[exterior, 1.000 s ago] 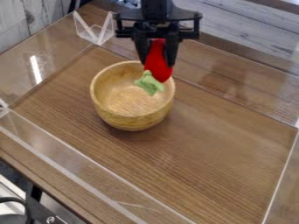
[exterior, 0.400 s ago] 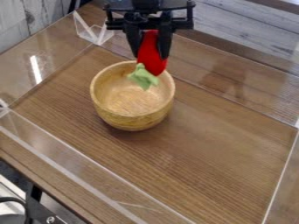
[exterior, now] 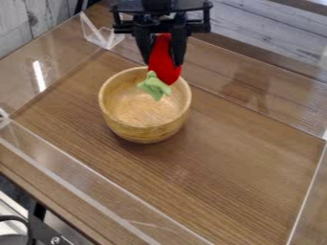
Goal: Move the red object to the left side of the table
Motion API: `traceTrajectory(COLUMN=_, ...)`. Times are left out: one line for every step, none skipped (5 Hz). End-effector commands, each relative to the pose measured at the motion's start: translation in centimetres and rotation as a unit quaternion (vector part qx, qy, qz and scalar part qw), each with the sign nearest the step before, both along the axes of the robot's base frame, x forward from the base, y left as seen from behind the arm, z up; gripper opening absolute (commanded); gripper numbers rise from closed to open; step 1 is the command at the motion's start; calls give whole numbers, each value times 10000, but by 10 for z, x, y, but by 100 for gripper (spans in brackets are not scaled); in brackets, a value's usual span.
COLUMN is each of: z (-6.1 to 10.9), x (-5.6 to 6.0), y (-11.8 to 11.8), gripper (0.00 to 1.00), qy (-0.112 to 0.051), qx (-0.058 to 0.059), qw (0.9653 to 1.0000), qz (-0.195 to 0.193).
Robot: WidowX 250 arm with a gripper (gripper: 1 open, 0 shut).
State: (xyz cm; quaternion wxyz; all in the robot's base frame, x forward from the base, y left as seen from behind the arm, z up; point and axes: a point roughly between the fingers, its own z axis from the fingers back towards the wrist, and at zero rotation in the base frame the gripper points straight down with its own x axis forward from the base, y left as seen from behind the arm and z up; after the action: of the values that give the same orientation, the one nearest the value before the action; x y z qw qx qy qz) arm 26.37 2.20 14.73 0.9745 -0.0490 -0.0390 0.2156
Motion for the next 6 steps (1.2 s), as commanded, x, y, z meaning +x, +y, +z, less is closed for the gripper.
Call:
traceTrajectory(z=13, x=-1, y=-4, gripper=0, qy=-241, qx=23, qw=9997, qz=-71)
traceTrajectory(z=14, x=-3, y=-5, gripper=0, qy=-245, qx=21, qw=9996, qz=-117)
traceTrajectory(z=16, x=-4, y=-7, gripper=0, qy=-264, qx=17, qw=9995, qz=-162)
traceTrajectory(z=21, x=-13, y=11, gripper=0, qy=-301, qx=56, qw=9995, qz=8)
traceTrajectory(z=18, x=-23, y=41, gripper=0, qy=-305, qx=130, qw=9993, qz=197)
traceTrajectory(z=10, x=-34, y=72, gripper=0, qy=-311, qx=201, qw=9990, qz=241)
